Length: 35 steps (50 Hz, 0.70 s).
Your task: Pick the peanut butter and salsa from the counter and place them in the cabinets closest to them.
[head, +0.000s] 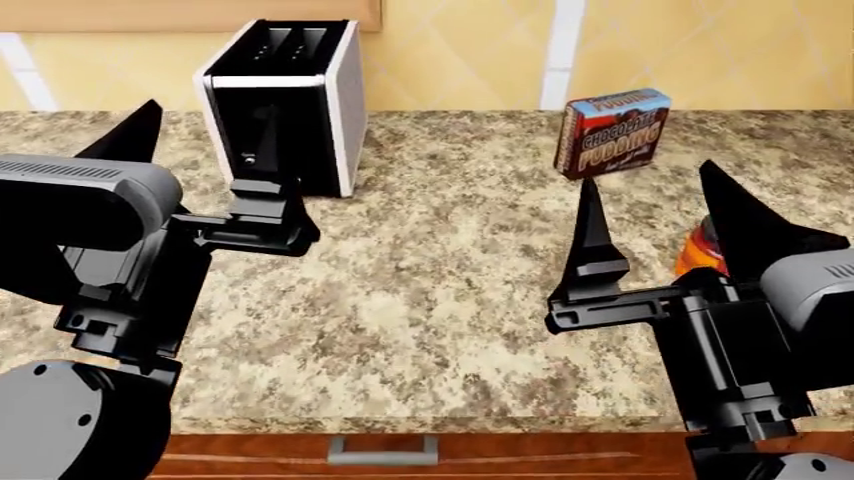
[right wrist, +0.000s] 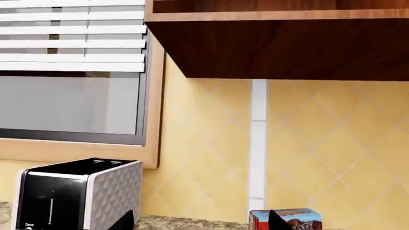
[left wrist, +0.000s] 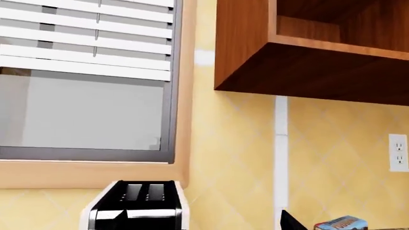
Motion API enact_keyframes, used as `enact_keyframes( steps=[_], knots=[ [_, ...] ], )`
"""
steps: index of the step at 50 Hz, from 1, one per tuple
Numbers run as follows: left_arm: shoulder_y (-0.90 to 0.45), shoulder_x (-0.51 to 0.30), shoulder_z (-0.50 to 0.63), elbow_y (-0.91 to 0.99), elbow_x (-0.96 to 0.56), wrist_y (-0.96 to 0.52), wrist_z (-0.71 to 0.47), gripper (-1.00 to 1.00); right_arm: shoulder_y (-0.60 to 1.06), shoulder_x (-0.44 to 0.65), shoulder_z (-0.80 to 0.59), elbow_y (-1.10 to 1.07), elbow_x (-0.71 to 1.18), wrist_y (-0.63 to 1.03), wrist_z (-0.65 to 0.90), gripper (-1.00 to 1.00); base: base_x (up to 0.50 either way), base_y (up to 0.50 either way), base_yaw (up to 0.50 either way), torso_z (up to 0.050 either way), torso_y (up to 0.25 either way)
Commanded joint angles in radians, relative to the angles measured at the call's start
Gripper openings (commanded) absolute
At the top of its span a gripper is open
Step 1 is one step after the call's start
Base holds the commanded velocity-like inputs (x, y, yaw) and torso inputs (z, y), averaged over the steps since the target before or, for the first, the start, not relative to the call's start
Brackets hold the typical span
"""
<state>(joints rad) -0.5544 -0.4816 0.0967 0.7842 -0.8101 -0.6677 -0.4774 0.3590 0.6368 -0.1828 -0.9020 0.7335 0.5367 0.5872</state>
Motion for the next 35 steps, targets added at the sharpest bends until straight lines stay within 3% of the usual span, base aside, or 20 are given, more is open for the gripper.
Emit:
enact_keyframes(
  steps=[1,8,24,35],
  knots=[
    [-0.001,-0.002,0.004,0.002,-0.003,0.002,-0.003,1.0,0.004,0.008,-0.001,-0.013,-0.012,0.012,0.024,1.0,0.38,-0.48,0.0,0.0,0.0],
    [0.0,-0.004,0.006,0.003,-0.004,0.005,-0.004,1.0,0.008,0.009,-0.001,-0.02,-0.008,0.019,0.036,1.0,0.23,-0.5,0.0,0.0,0.0],
    [-0.001,-0.008,0.009,0.003,-0.008,0.008,-0.008,1.0,0.008,0.007,0.043,-0.04,0.057,0.027,0.093,1.0,0.0,0.0,0.0,0.0,0.001],
    [-0.001,-0.011,0.01,0.001,-0.008,0.012,-0.009,1.0,0.055,0.047,0.131,-0.084,0.243,0.182,0.338,1.0,0.0,0.0,0.0,0.0,0.0]
  ],
)
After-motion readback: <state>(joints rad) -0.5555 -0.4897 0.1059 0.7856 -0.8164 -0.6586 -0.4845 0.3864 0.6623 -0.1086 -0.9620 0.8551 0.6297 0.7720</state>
